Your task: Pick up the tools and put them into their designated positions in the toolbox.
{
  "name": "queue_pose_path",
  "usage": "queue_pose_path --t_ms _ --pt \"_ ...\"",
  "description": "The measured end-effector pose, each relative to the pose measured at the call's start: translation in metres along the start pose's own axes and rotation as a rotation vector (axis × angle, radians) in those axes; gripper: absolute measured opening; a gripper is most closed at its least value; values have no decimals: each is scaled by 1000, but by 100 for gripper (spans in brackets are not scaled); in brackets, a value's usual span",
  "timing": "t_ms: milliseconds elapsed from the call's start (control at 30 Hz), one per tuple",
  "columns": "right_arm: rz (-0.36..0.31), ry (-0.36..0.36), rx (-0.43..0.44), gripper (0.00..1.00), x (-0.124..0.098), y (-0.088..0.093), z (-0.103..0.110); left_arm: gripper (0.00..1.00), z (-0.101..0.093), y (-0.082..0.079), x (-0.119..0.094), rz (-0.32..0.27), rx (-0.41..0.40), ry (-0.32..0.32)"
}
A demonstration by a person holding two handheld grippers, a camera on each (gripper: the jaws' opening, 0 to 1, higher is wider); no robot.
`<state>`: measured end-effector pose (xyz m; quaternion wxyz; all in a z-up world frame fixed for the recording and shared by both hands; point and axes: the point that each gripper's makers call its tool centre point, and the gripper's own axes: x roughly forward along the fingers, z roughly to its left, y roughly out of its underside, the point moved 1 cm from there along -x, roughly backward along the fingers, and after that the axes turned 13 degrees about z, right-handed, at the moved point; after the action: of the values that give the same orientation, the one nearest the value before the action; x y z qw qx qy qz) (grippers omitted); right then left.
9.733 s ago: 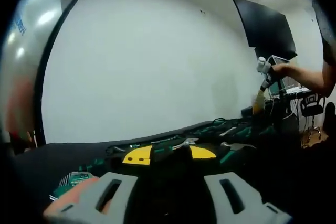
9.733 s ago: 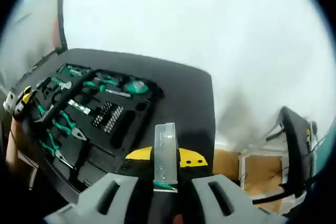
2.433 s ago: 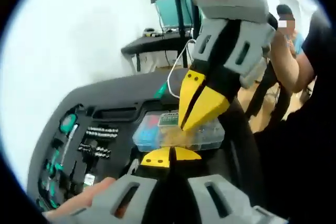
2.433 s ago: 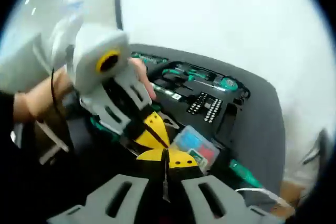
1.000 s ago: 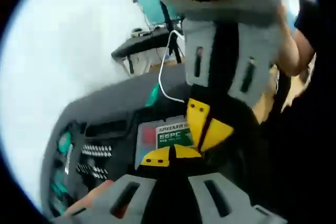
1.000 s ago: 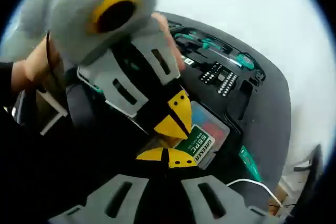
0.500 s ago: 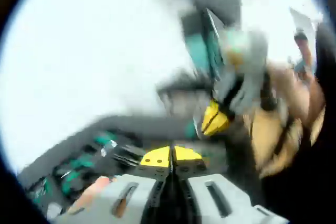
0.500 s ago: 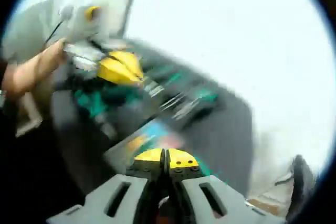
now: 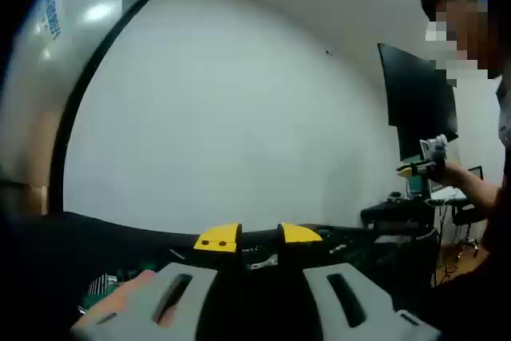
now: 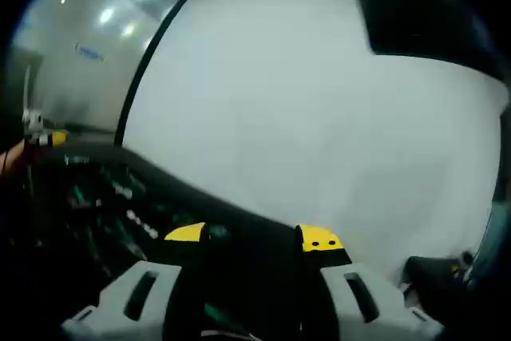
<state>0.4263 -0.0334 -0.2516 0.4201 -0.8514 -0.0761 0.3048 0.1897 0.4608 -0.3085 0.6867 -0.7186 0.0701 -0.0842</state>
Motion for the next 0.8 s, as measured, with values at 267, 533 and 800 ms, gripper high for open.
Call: queue_pose_path --t_ms 267,533,800 --pt "610 -401 -586 25 19 80 64 15 9 12 4 -64 71 -93" --pt "635 -621 -712 17 77 86 67 16 2 24 10 5 94 -60" --pt "755 -728 -693 17 114 114 83 16 6 22 7 -8 72 -56"
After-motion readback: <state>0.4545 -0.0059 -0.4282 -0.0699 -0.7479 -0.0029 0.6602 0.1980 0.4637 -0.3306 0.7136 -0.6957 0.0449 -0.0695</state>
